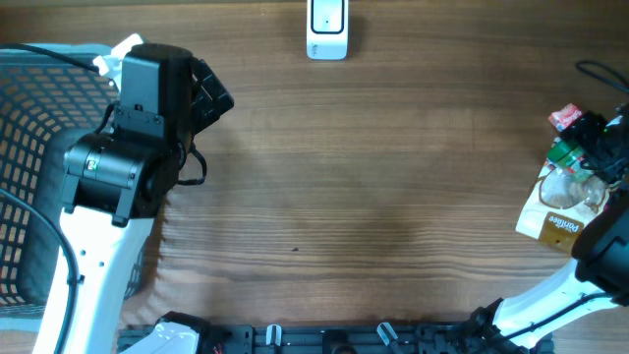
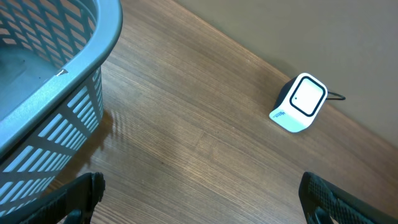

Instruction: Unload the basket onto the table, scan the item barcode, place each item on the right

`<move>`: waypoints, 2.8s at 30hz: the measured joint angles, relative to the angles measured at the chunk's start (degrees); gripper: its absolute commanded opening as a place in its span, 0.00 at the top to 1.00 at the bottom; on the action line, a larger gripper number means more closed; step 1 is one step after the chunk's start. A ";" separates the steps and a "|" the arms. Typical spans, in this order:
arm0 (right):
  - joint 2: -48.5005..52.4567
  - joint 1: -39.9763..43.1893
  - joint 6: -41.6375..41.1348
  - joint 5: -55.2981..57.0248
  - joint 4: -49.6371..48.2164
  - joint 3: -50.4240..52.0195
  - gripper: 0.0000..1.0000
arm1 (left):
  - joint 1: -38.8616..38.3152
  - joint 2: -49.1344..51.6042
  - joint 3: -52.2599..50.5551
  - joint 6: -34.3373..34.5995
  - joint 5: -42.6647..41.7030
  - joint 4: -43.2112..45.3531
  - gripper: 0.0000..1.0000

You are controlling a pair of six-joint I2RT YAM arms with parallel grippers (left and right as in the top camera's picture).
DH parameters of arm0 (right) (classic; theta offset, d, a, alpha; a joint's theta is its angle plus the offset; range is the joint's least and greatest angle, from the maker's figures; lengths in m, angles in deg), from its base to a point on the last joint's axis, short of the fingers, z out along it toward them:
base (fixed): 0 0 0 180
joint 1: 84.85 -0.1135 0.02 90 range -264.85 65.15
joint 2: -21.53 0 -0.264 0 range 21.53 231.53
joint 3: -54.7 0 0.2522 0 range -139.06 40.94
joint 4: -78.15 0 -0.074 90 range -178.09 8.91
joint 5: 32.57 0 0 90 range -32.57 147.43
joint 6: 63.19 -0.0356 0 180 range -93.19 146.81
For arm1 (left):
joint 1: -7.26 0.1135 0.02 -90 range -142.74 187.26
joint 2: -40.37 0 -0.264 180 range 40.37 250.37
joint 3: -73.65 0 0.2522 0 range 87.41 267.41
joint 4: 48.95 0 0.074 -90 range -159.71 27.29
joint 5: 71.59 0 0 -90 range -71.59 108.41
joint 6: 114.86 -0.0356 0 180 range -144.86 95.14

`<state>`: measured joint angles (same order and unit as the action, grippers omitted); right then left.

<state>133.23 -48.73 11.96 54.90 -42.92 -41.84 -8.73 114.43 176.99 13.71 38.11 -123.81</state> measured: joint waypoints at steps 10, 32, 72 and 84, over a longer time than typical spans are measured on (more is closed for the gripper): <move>0.00 2.49 0.55 1.92 -4.98 0.00 0.00 | 0.00 0.00 0.00 -0.02 0.00 0.00 0.00; -16.22 2.62 0.00 -1.99 -5.73 -0.22 0.00 | 0.00 0.00 0.00 -0.15 0.02 -0.20 0.00; -69.02 -12.17 2.14 -16.31 -13.25 -2.27 0.00 | 3.32 -12.41 -0.94 -50.31 13.09 36.70 0.00; -79.80 -13.97 14.12 -11.52 -11.54 -1.22 0.00 | 17.64 -36.52 -7.85 -36.20 -4.39 30.58 0.00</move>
<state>53.43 -62.69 26.08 43.38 -54.46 -43.07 8.91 77.91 169.15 -22.49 33.72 -93.23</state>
